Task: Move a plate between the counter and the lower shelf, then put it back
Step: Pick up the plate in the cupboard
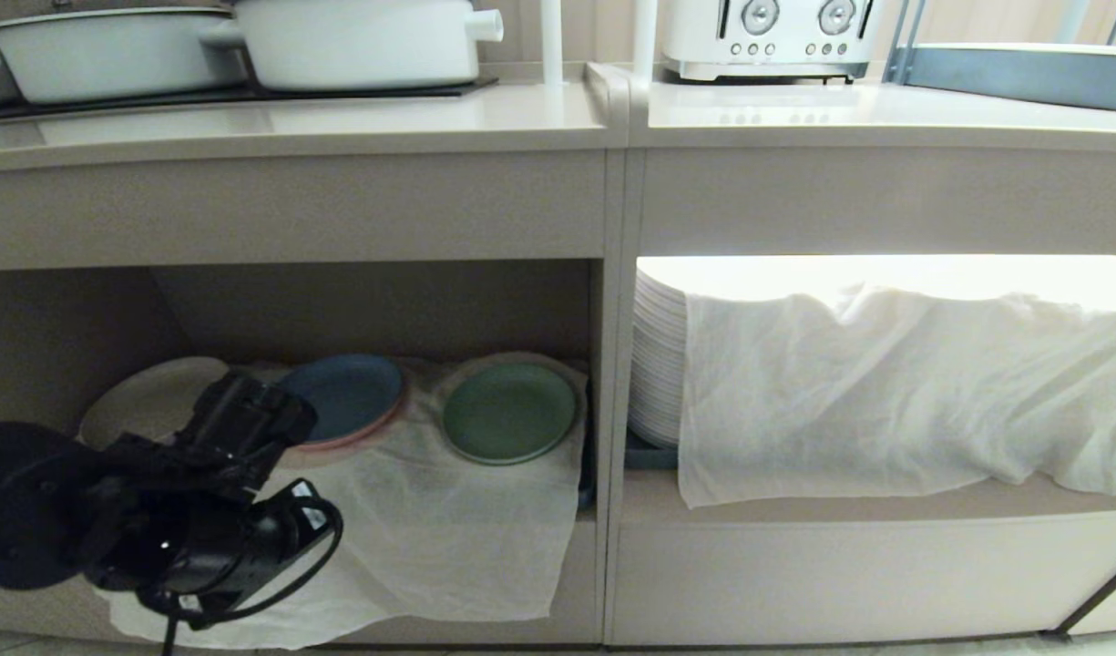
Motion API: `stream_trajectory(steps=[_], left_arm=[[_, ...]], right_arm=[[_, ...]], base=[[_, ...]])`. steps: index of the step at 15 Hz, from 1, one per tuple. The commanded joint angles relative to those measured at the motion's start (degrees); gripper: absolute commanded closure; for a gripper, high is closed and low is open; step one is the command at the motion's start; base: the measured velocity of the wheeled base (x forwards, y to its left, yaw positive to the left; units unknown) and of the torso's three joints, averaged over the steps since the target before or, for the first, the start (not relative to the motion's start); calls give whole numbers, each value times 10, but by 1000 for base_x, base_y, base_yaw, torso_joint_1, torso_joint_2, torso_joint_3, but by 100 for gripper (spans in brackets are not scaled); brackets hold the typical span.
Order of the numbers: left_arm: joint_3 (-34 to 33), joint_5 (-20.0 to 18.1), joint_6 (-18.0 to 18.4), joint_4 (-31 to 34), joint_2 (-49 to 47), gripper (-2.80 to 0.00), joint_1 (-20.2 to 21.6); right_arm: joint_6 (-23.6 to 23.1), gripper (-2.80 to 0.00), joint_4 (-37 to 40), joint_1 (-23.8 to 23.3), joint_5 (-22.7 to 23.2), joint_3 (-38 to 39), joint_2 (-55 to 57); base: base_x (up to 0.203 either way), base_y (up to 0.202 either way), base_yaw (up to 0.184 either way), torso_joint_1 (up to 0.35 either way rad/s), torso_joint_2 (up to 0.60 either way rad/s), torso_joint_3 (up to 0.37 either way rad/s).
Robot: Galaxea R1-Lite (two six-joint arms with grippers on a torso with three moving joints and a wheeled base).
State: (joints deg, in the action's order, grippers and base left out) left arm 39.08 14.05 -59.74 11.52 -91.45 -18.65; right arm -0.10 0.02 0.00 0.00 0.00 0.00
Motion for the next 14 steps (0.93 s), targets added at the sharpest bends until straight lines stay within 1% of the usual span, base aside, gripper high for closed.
stream_trajectory(steps=[1, 3, 5, 7, 8, 10, 11, 13, 14], left_arm=[[-38, 13, 3, 1, 69, 0, -2], [-47, 45, 26, 6, 115, 0, -3], [-71, 111, 54, 16, 150, 0, -2], [-98, 157, 64, 17, 183, 0, 1], [-108, 171, 71, 17, 201, 0, 9], [-126, 194, 97, 17, 233, 0, 63], [-137, 206, 113, 15, 255, 0, 80], [-158, 227, 143, 14, 294, 0, 97], [-165, 243, 166, 14, 308, 0, 108]], right_arm=[[0, 0, 0, 0, 0, 0, 0], [0, 0, 0, 0, 0, 0, 0], [0, 0, 0, 0, 0, 0, 0], [0, 0, 0, 0, 0, 0, 0], [0, 0, 0, 0, 0, 0, 0], [0, 0, 1, 0, 0, 0, 0], [0, 0, 0, 0, 0, 0, 0], [0, 0, 0, 0, 0, 0, 0], [0, 0, 0, 0, 0, 0, 0]], base=[[0, 0, 0, 0, 0, 0], [0, 0, 0, 0, 0, 0], [0, 0, 0, 0, 0, 0], [0, 0, 0, 0, 0, 0], [0, 0, 0, 0, 0, 0], [0, 0, 0, 0, 0, 0], [0, 0, 0, 0, 0, 0], [0, 0, 0, 0, 0, 0], [0, 0, 0, 0, 0, 0]])
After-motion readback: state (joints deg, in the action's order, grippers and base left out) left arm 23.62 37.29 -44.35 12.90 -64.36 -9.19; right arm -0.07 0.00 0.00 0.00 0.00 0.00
